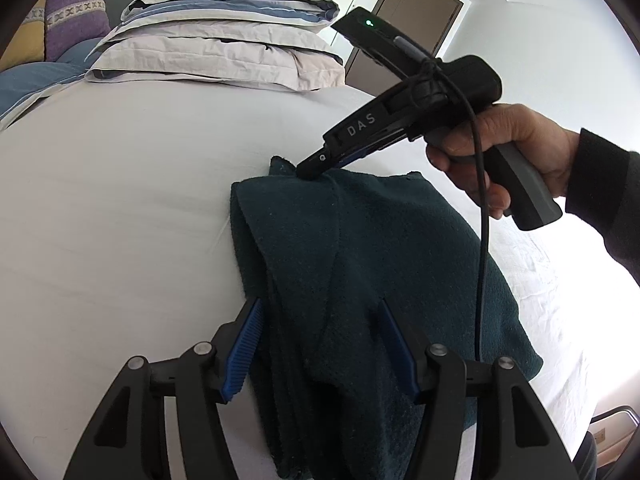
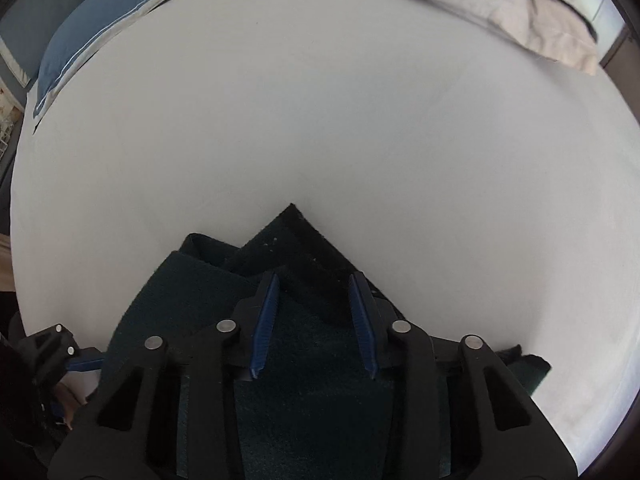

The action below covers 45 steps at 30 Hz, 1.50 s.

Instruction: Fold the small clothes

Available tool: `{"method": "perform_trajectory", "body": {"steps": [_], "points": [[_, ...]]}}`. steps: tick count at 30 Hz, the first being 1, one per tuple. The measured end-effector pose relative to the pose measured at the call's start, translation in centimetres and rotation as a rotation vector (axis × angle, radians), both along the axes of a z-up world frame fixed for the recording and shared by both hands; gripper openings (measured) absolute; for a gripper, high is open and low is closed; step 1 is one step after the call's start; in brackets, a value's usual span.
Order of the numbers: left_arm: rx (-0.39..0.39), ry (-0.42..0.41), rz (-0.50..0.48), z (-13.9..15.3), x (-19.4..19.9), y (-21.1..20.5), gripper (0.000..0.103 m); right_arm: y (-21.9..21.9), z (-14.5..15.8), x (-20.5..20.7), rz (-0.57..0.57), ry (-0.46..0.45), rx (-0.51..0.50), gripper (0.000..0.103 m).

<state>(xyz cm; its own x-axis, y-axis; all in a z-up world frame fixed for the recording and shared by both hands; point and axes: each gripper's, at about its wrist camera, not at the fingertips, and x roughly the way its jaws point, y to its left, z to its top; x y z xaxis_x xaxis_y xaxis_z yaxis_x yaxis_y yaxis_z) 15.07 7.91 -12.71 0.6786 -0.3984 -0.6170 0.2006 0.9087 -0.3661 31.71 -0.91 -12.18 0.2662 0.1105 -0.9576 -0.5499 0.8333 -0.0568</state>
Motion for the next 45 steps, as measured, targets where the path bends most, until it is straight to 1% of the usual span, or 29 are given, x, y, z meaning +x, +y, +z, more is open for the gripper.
{"method": "perform_trajectory", "body": {"steps": [1, 2, 3, 5, 7, 8, 10, 13, 16, 18, 19, 21, 23, 24, 25, 26, 27, 28, 30, 31, 33, 34, 35, 38, 40, 42, 43, 44, 45], "points": [[-0.001, 0.001, 0.000, 0.0, 0.0, 0.0, 0.061, 0.3, 0.1, -0.1, 0.016, 0.007, 0.002, 0.015], [-0.002, 0.001, -0.001, 0.0, 0.0, 0.0, 0.061, 0.8, 0.3, -0.5, 0.040, -0.015, -0.028, 0.013], [-0.002, 0.001, -0.001, 0.1, 0.0, 0.0, 0.061, 1.3, 0.5, -1.0, 0.063, -0.049, -0.060, 0.006], [-0.001, 0.001, 0.000, 0.1, 0.0, -0.1, 0.061, 1.8, 1.2, -2.3, 0.084, -0.118, -0.093, 0.002], [0.003, -0.001, 0.000, 0.1, 0.0, -0.1, 0.061, 1.6, 1.8, -3.2, 0.080, -0.185, -0.115, 0.002], [0.003, -0.002, 0.000, 0.1, -0.1, -0.2, 0.061, 1.5, 2.0, -3.5, 0.076, -0.195, -0.109, 0.001], [0.003, -0.001, 0.001, 0.1, 0.0, -0.2, 0.061, 1.1, 2.5, -4.4, 0.059, -0.247, -0.114, 0.001], [0.002, -0.004, 0.002, 0.1, 0.0, -0.2, 0.061, 0.4, 3.9, -6.3, 0.038, -0.322, -0.084, 0.001], [0.008, -0.010, 0.005, 0.2, 0.1, -0.4, 0.061, 0.4, 5.8, -8.2, 0.032, -0.420, -0.074, 0.001], [0.012, -0.014, 0.007, 0.3, 0.0, -0.5, 0.061, 1.7, 6.8, -8.5, 0.054, -0.502, -0.120, 0.001], [0.013, -0.015, 0.009, 0.3, -0.1, -0.5, 0.061, 2.2, 6.7, -8.7, 0.069, -0.526, -0.148, 0.001], [0.018, -0.009, 0.011, 0.2, -0.1, -0.6, 0.062, 2.9, 6.3, -8.3, 0.064, -0.524, -0.165, 0.001], [0.015, -0.001, 0.021, 0.1, 0.0, -0.5, 0.064, 3.0, 5.2, -7.6, 0.056, -0.548, -0.173, 0.001], [0.010, 0.006, 0.028, 0.1, 0.1, -0.3, 0.065, 3.1, 4.5, -7.3, 0.039, -0.550, -0.178, 0.002], [0.005, 0.014, 0.030, 0.0, 0.2, -0.2, 0.065, 2.6, 3.4, -6.4, 0.004, -0.541, -0.207, 0.002], [0.001, 0.025, 0.033, -0.2, 0.3, -0.1, 0.067, 2.4, 1.5, -6.0, -0.026, -0.512, -0.236, 0.005], [-0.001, 0.043, 0.040, -0.4, 0.5, 0.0, 0.068, 1.7, 0.4, -5.2, -0.076, -0.456, -0.268, 0.009], [-0.005, 0.053, 0.046, -0.5, 0.8, 0.1, 0.070, 1.3, -0.2, -5.1, -0.115, -0.437, -0.268, 0.010], [-0.020, 0.063, 0.055, -0.5, 0.9, 0.4, 0.070, 0.1, 1.2, -5.7, -0.193, -0.488, -0.203, 0.014], [-0.021, 0.064, 0.058, -0.5, 0.9, 0.5, 0.070, -0.4, 1.8, -6.0, -0.214, -0.501, -0.168, 0.015], [-0.018, 0.064, 0.062, -0.5, 0.9, 0.5, 0.070, -1.3, 4.0, -7.6, -0.262, -0.524, -0.079, 0.015], [-0.014, 0.065, 0.062, -0.5, 0.8, 0.4, 0.070, -1.6, 5.1, -8.3, -0.270, -0.528, -0.036, 0.015], [-0.012, 0.065, 0.062, -0.5, 0.8, 0.3, 0.070, -1.8, 6.2, -10.0, -0.266, -0.527, 0.018, 0.015], [-0.018, 0.079, 0.061, -0.6, 1.1, 0.5, 0.070, -2.7, 7.5, -14.3, -0.280, -0.493, 0.113, 0.015], [-0.031, 0.087, 0.062, -0.7, 1.3, 0.8, 0.069, -4.1, 7.5, -16.8, -0.319, -0.479, 0.165, 0.015], [-0.042, 0.095, 0.066, -0.8, 1.4, 1.1, 0.068, -6.6, 6.2, -19.0, -0.401, -0.445, 0.225, 0.016], [-0.053, 0.097, 0.069, -0.9, 1.3, 1.3, 0.068, -7.6, 4.8, -19.7, -0.440, -0.408, 0.241, 0.018], [-0.062, 0.100, 0.071, -0.9, 1.5, 1.4, 0.067, -9.1, 2.2, -19.1, -0.469, -0.339, 0.246, 0.022], [-0.076, 0.101, 0.072, -0.9, 1.7, 1.6, 0.066, -9.7, 1.3, -19.2, -0.461, -0.358, 0.277, 0.022]]}}
